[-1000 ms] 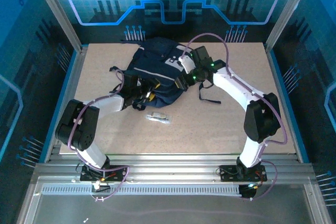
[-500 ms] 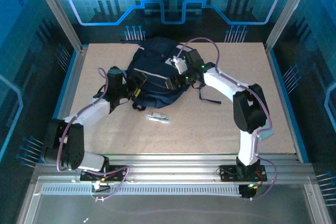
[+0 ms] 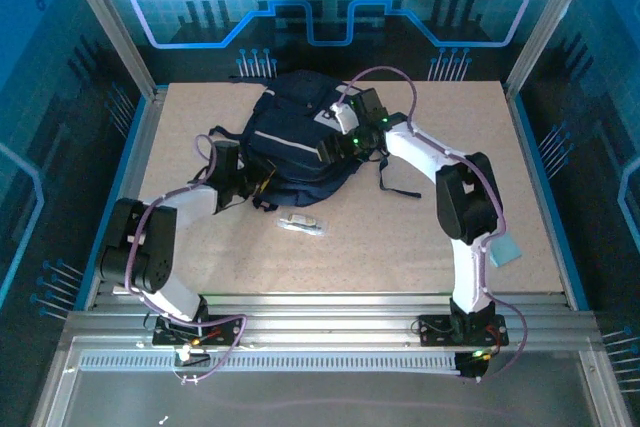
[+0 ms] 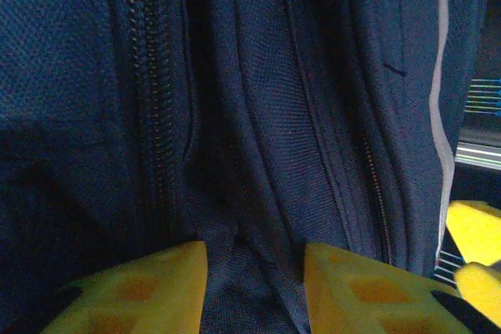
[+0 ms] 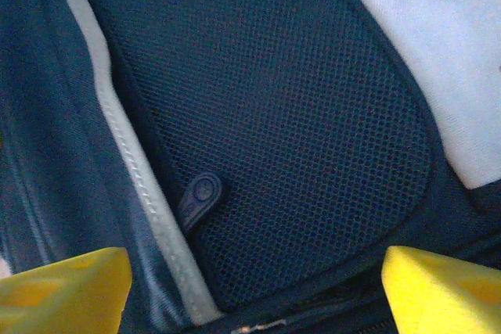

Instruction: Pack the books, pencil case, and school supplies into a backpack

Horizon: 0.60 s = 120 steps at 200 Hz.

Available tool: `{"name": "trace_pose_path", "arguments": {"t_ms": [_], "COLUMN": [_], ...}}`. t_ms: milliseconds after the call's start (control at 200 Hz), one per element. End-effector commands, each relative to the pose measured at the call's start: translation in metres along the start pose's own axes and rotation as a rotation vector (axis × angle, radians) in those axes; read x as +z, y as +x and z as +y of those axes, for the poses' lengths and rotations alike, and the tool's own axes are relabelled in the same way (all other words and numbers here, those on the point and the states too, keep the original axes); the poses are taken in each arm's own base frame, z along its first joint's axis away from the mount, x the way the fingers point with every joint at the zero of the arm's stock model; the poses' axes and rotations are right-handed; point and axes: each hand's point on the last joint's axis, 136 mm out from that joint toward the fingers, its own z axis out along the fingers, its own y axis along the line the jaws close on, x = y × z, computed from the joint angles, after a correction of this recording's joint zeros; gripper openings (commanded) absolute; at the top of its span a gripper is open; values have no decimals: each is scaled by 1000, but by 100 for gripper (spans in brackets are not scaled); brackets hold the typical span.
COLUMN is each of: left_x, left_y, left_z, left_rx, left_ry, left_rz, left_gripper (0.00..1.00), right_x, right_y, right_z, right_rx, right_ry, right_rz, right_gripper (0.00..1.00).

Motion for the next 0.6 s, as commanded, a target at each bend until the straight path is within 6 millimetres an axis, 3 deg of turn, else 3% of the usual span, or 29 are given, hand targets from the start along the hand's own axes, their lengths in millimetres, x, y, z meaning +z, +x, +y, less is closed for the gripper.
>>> {"name": "trace_pose_path", "arguments": {"t_ms": [0,190,330,480,595], "left_x": [9,20,31,44,49], "left_y": [6,14,25,32,34], "left_z": [27,28,20,18,18], "left_rx": [-27,-63,-50,-75,-84], "left_ry": [-51,-27,-14,12,20], "left_rz": [15,42,67,86,101], "left_gripper": [38,37,37,37,37], "right_x": [12,20,8,-1,-7], "right_y": [7,26,46,58,46], "right_z": [-1,23,49,33,22], "right_rx": [7,-7,-42,-4,-2], "right_ry": [-14,-74,-78,9,64], "right_rz": [18,76,117,128,86], "right_gripper": [85,86,86,86,86]}}
